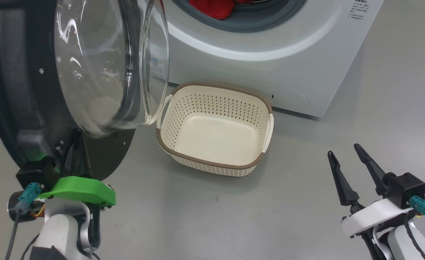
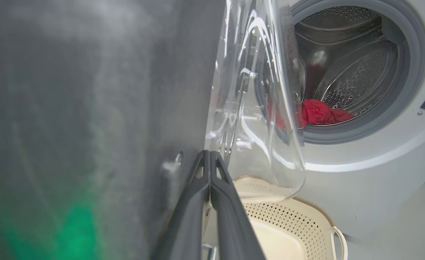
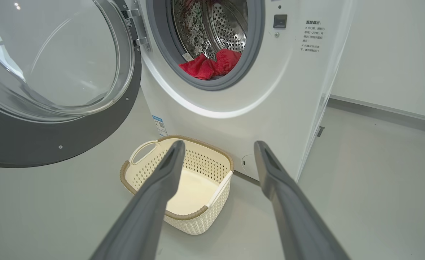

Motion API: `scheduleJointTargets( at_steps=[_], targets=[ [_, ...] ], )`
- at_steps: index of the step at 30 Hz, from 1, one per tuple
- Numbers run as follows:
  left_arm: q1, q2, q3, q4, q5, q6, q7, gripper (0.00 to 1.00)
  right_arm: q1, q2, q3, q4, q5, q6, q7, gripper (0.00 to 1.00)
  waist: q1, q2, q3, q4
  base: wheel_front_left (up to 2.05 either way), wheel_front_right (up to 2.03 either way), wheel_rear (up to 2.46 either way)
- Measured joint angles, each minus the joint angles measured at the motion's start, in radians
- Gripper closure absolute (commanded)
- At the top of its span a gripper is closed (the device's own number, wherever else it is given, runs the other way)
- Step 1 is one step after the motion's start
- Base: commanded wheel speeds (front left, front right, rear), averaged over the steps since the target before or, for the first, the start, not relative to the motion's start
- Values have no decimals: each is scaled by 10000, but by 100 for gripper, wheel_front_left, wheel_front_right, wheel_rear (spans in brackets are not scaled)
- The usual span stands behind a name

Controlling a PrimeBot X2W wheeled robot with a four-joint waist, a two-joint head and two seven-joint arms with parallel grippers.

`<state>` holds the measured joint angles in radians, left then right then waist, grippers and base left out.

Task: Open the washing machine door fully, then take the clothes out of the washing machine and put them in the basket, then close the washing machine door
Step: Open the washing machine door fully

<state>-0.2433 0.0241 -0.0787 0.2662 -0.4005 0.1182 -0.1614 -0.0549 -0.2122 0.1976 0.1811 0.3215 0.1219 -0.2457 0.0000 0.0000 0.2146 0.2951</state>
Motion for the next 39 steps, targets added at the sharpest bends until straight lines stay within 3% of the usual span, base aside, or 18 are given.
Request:
scheduleJointTargets(
  at_steps=[18, 39],
  targets=[
    [-447, 186, 2320, 38, -211, 0, -261, 100, -423, -568, 134, -504, -88, 0, 397, 0, 0, 0, 1157, 222, 0, 0, 0],
    [-1649, 890, 3824, 587, -514, 0, -339, 100, -596, -1227, -21, -966, -104, 2, 658, 0, 0, 0, 2404, 34, 0, 0, 0]
  ],
)
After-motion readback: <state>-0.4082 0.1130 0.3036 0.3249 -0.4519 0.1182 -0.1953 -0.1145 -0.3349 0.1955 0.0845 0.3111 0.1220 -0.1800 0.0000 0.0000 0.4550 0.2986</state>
